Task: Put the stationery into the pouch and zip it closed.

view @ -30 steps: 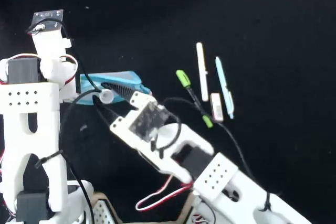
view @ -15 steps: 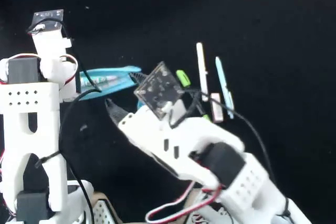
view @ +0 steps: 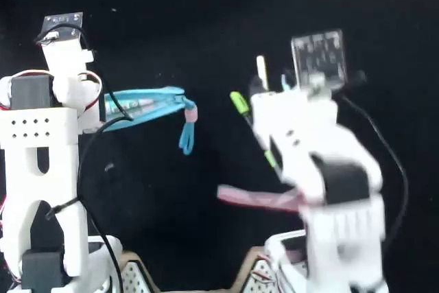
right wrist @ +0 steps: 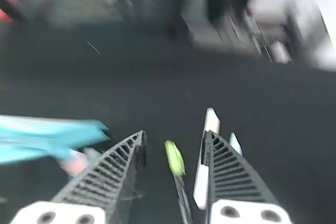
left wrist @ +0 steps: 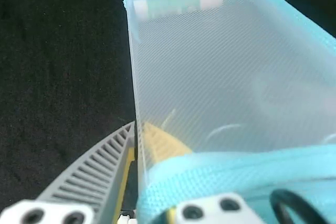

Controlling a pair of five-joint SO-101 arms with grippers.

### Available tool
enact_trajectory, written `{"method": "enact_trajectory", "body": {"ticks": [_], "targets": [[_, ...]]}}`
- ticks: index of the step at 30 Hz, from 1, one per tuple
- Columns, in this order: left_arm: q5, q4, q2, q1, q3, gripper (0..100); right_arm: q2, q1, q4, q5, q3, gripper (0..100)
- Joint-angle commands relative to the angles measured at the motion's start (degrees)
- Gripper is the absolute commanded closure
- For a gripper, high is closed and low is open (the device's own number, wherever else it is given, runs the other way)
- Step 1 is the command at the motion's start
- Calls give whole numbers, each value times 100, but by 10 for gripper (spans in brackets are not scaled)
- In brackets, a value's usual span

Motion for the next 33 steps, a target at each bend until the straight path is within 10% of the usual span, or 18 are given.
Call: {"method": "enact_trajectory", "body": {"ticks": [1,16,33], "targets": [[18,70,53,4,189,970,1059,879,26,-26,163,839],[18,70,53,-31,189,970,5253,1248,26,369,-857,842],[9,70,53,-40,189,970,6624,1459,-554,1231,-1288,842]]}}
